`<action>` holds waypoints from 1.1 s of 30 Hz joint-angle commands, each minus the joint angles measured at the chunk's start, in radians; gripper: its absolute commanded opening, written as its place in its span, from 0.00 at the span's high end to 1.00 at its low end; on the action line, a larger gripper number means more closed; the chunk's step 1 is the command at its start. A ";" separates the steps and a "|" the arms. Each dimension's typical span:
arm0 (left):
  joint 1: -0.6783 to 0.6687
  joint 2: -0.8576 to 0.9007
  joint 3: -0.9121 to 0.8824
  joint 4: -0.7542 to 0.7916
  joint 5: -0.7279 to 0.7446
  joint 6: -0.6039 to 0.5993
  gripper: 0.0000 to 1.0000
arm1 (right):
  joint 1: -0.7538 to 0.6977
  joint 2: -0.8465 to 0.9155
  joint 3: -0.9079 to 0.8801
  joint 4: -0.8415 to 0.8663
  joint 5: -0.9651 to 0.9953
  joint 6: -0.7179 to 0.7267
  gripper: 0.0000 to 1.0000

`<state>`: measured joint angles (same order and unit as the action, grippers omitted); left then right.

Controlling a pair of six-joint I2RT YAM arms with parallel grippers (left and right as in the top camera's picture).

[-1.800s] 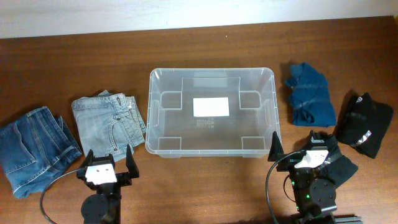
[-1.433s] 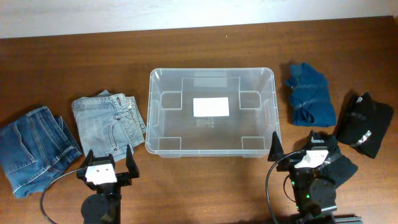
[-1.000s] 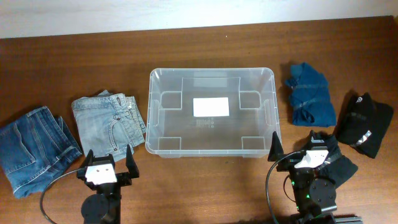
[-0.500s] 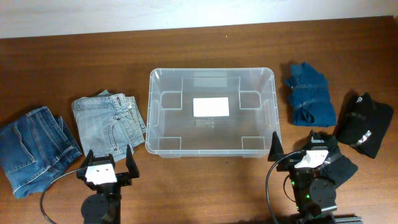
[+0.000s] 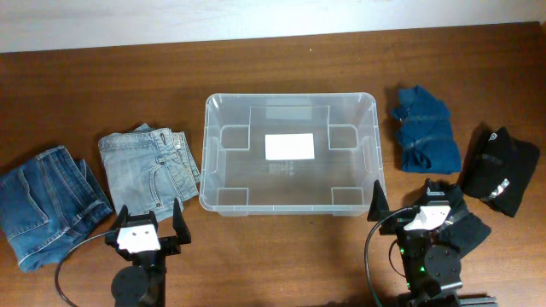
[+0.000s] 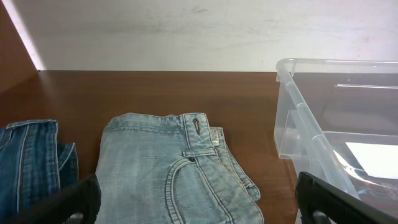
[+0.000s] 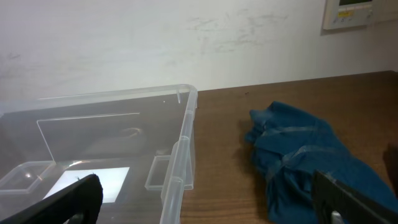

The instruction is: Pack container

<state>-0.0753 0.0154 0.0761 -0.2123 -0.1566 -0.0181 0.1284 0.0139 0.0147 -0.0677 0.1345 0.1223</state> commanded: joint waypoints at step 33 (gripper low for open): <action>0.004 -0.008 -0.010 0.004 0.003 0.019 0.01 | -0.005 -0.008 0.006 0.042 -0.070 0.017 0.02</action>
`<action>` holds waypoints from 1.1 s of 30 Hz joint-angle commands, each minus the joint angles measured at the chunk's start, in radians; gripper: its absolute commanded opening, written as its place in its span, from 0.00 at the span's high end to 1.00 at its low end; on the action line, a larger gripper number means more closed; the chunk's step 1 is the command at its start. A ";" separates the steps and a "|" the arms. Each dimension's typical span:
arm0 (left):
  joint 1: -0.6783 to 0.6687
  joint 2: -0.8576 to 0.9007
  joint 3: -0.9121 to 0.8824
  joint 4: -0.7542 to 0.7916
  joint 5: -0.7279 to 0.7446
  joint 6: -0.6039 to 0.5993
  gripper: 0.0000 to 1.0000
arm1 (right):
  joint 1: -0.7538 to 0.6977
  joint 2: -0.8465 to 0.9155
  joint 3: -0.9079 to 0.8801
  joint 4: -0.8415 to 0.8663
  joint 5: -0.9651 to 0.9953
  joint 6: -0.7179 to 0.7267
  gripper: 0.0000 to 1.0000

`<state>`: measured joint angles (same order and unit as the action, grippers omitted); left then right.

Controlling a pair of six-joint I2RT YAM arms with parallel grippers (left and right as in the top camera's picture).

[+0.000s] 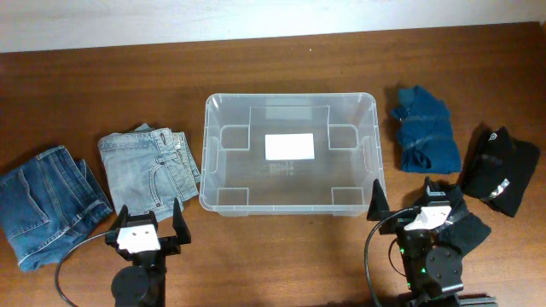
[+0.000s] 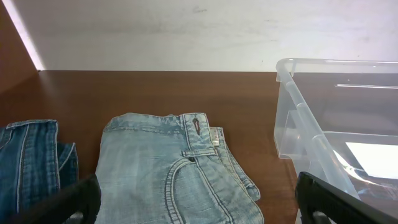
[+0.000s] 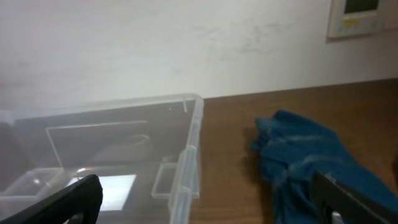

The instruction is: Pack container

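Observation:
A clear plastic container (image 1: pixel 371 162) sits empty mid-table, a white label on its floor. Left of it lie folded light-blue jeans (image 1: pixel 150 164) and, further left, dark-blue jeans (image 1: pixel 47 202). To its right are a dark-blue garment (image 1: pixel 424 128) and a black garment (image 1: pixel 499 169). My left gripper (image 1: pixel 147 223) stands open at the near edge, just short of the light jeans (image 2: pixel 168 174). My right gripper (image 1: pixel 416 205) is open by the container's near right corner, facing the container wall (image 3: pixel 189 162) and the blue garment (image 3: pixel 305 155).
A pale wall runs along the table's far edge, with a thermostat panel (image 3: pixel 364 15) on it. The arm bases and a black cable sit at the near edge of the brown wooden table (image 1: pixel 281 256).
The right wrist view has shifted slightly and is blurred, so the right gripper has moved a little. The left gripper and all the clothes are as they were.

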<state>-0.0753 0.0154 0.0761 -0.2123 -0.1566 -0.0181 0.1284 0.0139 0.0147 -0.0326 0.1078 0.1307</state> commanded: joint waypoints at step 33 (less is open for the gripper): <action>0.004 -0.008 -0.010 0.004 0.004 0.019 0.01 | -0.145 1.031 1.496 -0.844 0.059 -0.153 0.01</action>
<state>-0.0757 0.0158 0.0753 -0.2123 -0.1566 -0.0177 0.0692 0.9173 1.3396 -0.7967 0.2729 0.0025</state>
